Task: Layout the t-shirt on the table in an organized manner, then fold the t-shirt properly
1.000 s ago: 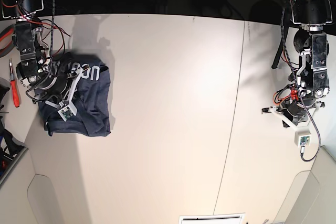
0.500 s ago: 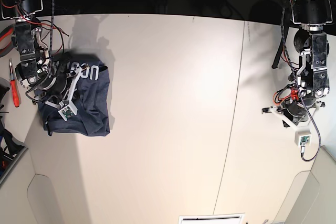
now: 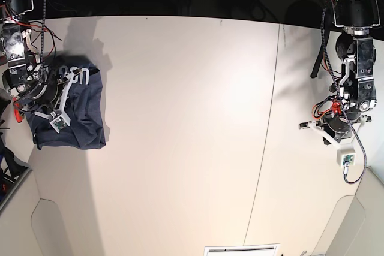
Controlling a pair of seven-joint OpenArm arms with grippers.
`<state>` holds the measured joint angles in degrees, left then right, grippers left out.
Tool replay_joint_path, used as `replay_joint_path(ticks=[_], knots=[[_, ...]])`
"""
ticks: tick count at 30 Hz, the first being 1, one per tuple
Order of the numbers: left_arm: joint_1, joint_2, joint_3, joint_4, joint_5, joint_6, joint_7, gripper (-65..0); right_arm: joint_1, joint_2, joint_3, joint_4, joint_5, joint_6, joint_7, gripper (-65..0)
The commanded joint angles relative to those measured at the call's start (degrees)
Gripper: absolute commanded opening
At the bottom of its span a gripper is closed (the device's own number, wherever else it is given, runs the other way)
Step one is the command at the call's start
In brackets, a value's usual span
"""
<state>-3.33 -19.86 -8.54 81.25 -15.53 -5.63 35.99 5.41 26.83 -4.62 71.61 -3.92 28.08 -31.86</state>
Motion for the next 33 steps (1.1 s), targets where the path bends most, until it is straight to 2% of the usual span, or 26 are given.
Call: replay_joint_path(ticks=[1, 6, 11, 16, 22, 28, 33], knots=[[-0.9, -0.8, -0.3, 0.9, -0.1, -0.2, -1.1, -65.0, 0.0, 0.8, 0.2, 0.9, -1.0, 0.0, -2.5, -65.0], [-1.0, -0.8, -0.3, 0.9, -0.1, -0.2, -1.5, -65.0, 0.0, 0.8, 1.3, 8.5, -0.3, -1.3, -2.5, -65.0], [-1.0, -0.8, -0.3, 0.9, -0.1, -0.2, -1.6, -65.0, 0.0, 0.7, 3.3, 15.7, 7.3, -1.3, -2.8, -65.0], [-0.9, -0.8, -0.3, 0.9, -0.2, -0.2, -3.0, -65.0, -0.3, 0.3, 3.6, 19.3, 12.7, -1.3, -5.7, -65.0], [2.0, -0.8, -1.9, 4.8, -0.2, -0.3, -3.6, -65.0, -6.1, -1.6, 3.7, 27.1, 13.3, -1.3, -7.9, -65.0], [11.0, -0.8, -8.2, 16.4, -4.5, -5.9, -1.5, -65.0, -15.4, -3.2, 3.7, 34.8, 10.2, -1.3, -9.3, -65.0], [20.5, -0.8, -17.0, 21.4, -11.1, -12.5, 2.2, -65.0, -24.8, -3.2, 3.7, 38.8, 9.0, -1.3, -10.3, -65.0]])
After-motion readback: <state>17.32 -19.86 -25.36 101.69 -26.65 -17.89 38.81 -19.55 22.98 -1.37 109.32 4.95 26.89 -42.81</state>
